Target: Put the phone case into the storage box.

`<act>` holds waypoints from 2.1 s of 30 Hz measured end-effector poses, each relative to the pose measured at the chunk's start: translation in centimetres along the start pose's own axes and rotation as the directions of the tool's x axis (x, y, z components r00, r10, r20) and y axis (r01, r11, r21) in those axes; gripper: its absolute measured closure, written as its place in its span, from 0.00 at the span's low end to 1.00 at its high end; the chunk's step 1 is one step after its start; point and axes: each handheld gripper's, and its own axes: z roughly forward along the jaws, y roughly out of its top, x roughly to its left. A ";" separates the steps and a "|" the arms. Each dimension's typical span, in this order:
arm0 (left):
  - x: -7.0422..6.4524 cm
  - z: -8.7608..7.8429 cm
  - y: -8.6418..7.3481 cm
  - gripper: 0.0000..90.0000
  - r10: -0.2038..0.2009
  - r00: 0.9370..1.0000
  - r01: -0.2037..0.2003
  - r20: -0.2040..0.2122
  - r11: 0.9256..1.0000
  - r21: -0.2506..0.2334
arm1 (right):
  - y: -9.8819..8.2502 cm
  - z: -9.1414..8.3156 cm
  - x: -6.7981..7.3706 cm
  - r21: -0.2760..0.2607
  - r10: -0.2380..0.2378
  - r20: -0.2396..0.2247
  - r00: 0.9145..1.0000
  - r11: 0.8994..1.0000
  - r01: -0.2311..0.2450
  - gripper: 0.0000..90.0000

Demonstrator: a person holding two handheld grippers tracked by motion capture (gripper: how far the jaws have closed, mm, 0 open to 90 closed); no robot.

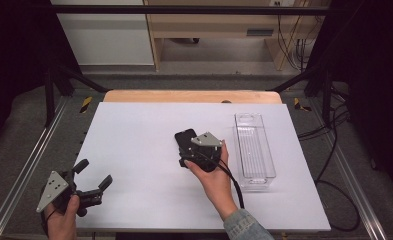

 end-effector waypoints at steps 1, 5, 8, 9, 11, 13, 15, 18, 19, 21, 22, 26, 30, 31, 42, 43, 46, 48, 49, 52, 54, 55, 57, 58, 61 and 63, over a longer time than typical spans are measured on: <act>0.0 0.0 0.0 0.01 0.000 1.000 0.000 0.000 1.000 0.000 | 0.0 0.0 0.0 0.000 0.000 0.000 1.000 1.000 0.000 0.16; 0.0 0.0 0.0 0.01 0.004 1.000 -0.004 0.003 1.000 0.002 | -0.3 0.4 -0.3 0.022 0.015 0.012 1.000 1.000 -0.015 0.18; -0.1 0.1 0.0 0.01 0.005 1.000 -0.005 0.004 1.000 0.004 | -0.4 0.8 -0.6 0.044 0.014 0.013 1.000 0.999 -0.015 0.24; -0.1 0.1 0.0 0.01 0.006 1.000 -0.006 0.004 1.000 0.004 | -0.4 0.9 -0.6 0.044 0.012 0.009 1.000 0.999 -0.013 0.29; -0.1 0.1 0.0 0.01 0.006 1.000 -0.006 0.003 1.000 0.004 | -0.6 1.1 -0.7 0.052 0.004 -0.002 1.000 0.999 -0.004 0.40; 0.0 0.1 0.0 0.01 0.006 1.000 -0.006 0.003 1.000 0.004 | -0.7 1.4 -0.7 0.061 -0.003 -0.017 1.000 0.998 0.004 0.50; -0.1 0.1 0.0 0.01 0.006 1.000 -0.006 0.004 1.000 0.004 | -0.9 1.6 -0.7 0.075 -0.006 -0.040 0.999 0.997 0.009 0.60; -0.1 0.1 0.0 0.01 0.007 1.000 -0.007 0.003 1.000 0.004 | -1.2 2.0 -0.7 0.092 -0.016 -0.054 0.998 0.995 0.021 0.72; -0.1 0.1 0.0 0.01 0.007 1.000 -0.007 0.004 1.000 0.004 | -1.6 2.3 -0.7 0.111 -0.034 -0.063 0.997 0.993 0.041 0.81; -0.1 0.1 0.0 0.01 0.007 1.000 -0.007 0.004 1.000 0.004 | -2.0 2.6 -0.7 0.126 -0.032 -0.071 0.997 0.991 0.041 0.87; 0.0 0.1 0.0 0.01 0.007 1.000 -0.007 0.004 1.000 0.003 | -2.0 2.6 -0.7 0.126 -0.032 -0.071 0.997 0.991 0.041 0.87; 0.0 0.1 0.0 0.01 0.007 1.000 -0.007 0.005 1.000 0.004 | -2.8 3.0 -0.8 0.155 -0.034 -0.082 0.996 0.987 0.046 0.97; -0.1 0.1 0.0 0.01 0.008 1.000 -0.008 0.005 1.000 0.005 | -3.4 3.3 -0.9 0.185 -0.028 -0.078 0.997 0.982 0.042 1.00; -0.1 0.1 0.0 0.01 0.009 1.000 -0.009 0.005 1.000 0.005 | -3.6 3.4 -0.9 0.190 -0.029 -0.075 0.997 0.981 0.043 1.00; -0.1 0.1 0.0 0.01 0.009 1.000 -0.009 0.006 1.000 0.005 | -4.5 3.9 -0.7 0.234 -0.027 -0.067 0.997 0.971 0.042 1.00; -0.1 0.1 0.0 0.01 0.009 1.000 -0.009 0.007 1.000 0.005 | -4.7 3.9 -0.7 0.235 -0.031 -0.067 0.997 0.971 0.046 1.00; -0.1 0.1 0.0 0.02 0.011 1.000 -0.011 0.009 1.000 0.007 | -5.3 4.0 -0.6 0.239 -0.026 -0.071 0.997 0.970 0.042 1.00; -0.1 0.2 0.0 0.02 0.012 1.000 -0.012 0.010 1.000 0.008 | -5.3 4.0 -0.7 0.238 -0.023 -0.071 0.997 0.970 0.040 1.00; -0.1 0.2 0.0 0.02 0.012 1.000 -0.012 0.010 1.000 0.008 | -5.3 4.0 -0.7 0.237 -0.018 -0.076 0.997 0.971 0.035 1.00; -0.1 0.2 0.0 0.02 0.012 1.000 -0.012 0.009 1.000 0.007 | -5.4 4.0 -0.6 0.248 -0.019 -0.087 0.996 0.968 0.040 1.00; -0.1 0.2 0.0 0.02 0.010 1.000 -0.010 0.010 1.000 0.007 | -5.5 4.0 -0.4 0.247 -0.030 -0.088 0.996 0.968 0.051 1.00; -0.1 0.2 0.0 0.02 0.010 1.000 -0.010 0.010 1.000 0.007 | -5.6 3.9 -0.3 0.245 -0.035 -0.090 0.995 0.968 0.056 1.00; -0.1 0.1 0.0 0.02 0.010 1.000 -0.010 0.010 1.000 0.007 | -5.7 3.9 -0.3 0.240 -0.035 -0.092 0.995 0.969 0.056 1.00; -0.1 0.1 0.0 0.02 0.010 1.000 -0.010 0.010 1.000 0.007 | -5.7 3.8 -0.2 0.238 -0.035 -0.092 0.995 0.970 0.056 1.00; -0.1 0.2 0.0 0.02 0.010 1.000 -0.010 0.011 1.000 0.008 | -6.0 3.4 -0.1 0.232 -0.042 -0.101 0.994 0.971 0.064 1.00; -0.1 0.2 0.0 0.02 0.010 1.000 -0.010 0.012 1.000 0.010 | -6.1 3.2 -0.1 0.229 -0.047 -0.105 0.993 0.971 0.070 1.00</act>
